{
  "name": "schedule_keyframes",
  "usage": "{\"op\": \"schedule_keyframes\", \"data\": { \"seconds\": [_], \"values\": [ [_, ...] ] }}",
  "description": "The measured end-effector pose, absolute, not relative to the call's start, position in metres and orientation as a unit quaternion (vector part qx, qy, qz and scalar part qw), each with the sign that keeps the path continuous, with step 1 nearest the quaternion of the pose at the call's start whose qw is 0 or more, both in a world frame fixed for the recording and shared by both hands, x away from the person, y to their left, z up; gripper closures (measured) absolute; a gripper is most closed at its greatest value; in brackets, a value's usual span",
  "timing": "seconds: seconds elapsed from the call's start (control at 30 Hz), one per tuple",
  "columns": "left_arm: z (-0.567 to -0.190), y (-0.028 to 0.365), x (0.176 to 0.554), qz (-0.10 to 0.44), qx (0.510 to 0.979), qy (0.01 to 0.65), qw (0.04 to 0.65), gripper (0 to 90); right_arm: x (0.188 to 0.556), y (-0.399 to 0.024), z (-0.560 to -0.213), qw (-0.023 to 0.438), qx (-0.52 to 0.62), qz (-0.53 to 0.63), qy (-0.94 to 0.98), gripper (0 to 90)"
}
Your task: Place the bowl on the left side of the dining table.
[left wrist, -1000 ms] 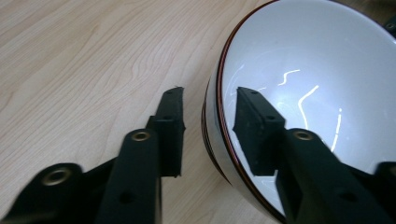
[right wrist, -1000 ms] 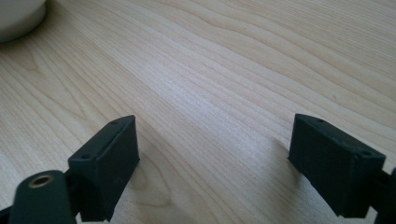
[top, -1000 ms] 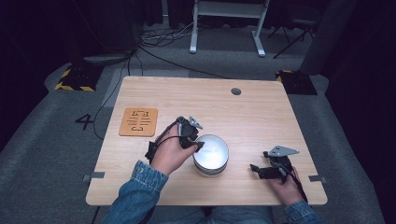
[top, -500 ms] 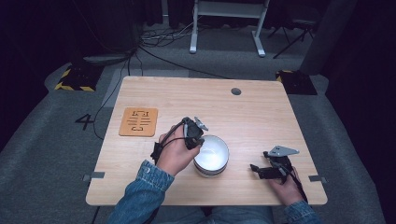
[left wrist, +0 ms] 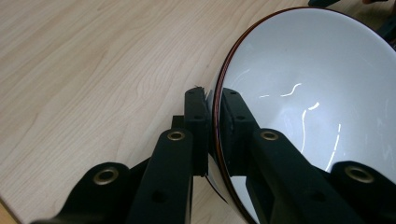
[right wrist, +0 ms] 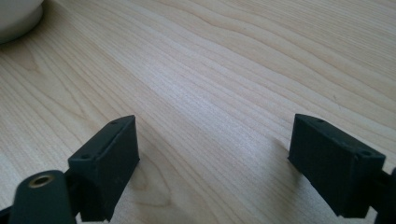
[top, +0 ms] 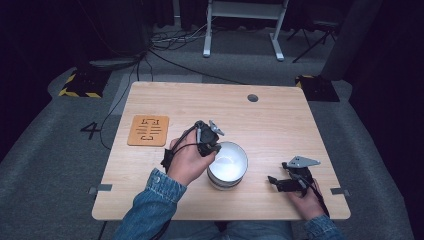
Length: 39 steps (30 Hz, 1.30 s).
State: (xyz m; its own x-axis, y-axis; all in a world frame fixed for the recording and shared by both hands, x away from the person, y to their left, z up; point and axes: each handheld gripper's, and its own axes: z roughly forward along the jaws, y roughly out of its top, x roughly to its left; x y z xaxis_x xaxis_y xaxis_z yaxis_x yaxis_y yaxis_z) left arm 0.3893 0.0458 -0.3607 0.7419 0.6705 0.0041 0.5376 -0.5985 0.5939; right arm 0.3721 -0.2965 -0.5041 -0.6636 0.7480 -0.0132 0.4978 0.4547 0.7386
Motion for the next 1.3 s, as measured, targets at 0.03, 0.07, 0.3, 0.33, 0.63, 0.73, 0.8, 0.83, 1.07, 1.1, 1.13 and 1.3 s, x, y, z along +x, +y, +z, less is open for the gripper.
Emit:
{"op": "schedule_keyframes", "data": {
  "seconds": [0.03, 0.07, 0.3, 0.33, 0.63, 0.73, 0.8, 0.83, 1.07, 1.1, 1.13, 1.3],
  "values": [
    [-0.361, 0.046, 0.389, 0.114, 0.887, 0.341, 0.291, 82.7, 0.372, -0.296, -0.504, 0.171, 0.373, 0.366, 0.836, 15.8],
    [-0.356, 0.046, 0.39, 0.119, 0.887, 0.334, 0.297, 82.6, 0.372, -0.297, -0.504, 0.171, 0.373, 0.366, 0.836, 15.8],
    [-0.346, 0.048, 0.388, 0.116, 0.886, 0.335, 0.3, 82.6, 0.372, -0.297, -0.504, 0.171, 0.372, 0.366, 0.836, 15.8],
    [-0.345, 0.048, 0.388, 0.12, 0.885, 0.332, 0.303, 82.6, 0.372, -0.297, -0.504, 0.171, 0.373, 0.365, 0.836, 15.8],
    [-0.335, 0.056, 0.39, 0.127, 0.877, 0.346, 0.308, 82.6, 0.373, -0.296, -0.504, 0.172, 0.373, 0.367, 0.835, 15.8],
    [-0.333, 0.06, 0.393, 0.127, 0.873, 0.353, 0.31, 82.6, 0.373, -0.296, -0.504, 0.172, 0.373, 0.366, 0.835, 15.8],
    [-0.331, 0.065, 0.396, 0.128, 0.867, 0.363, 0.316, 82.6, 0.372, -0.296, -0.504, 0.173, 0.373, 0.366, 0.835, 15.8],
    [-0.331, 0.065, 0.396, 0.128, 0.867, 0.363, 0.316, 82.6, 0.372, -0.296, -0.504, 0.173, 0.373, 0.366, 0.835, 15.8],
    [-0.327, 0.08, 0.41, 0.127, 0.853, 0.39, 0.322, 82.6, 0.372, -0.296, -0.504, 0.172, 0.375, 0.365, 0.835, 15.8],
    [-0.327, 0.08, 0.41, 0.127, 0.853, 0.39, 0.322, 82.6, 0.372, -0.296, -0.504, 0.172, 0.375, 0.365, 0.835, 15.8],
    [-0.325, 0.085, 0.413, 0.133, 0.849, 0.398, 0.322, 82.5, 0.372, -0.296, -0.504, 0.174, 0.374, 0.365, 0.834, 15.8],
    [-0.322, 0.098, 0.422, 0.139, 0.834, 0.421, 0.329, 82.6, 0.372, -0.296, -0.504, 0.175, 0.373, 0.364, 0.835, 15.8]
  ]
}}
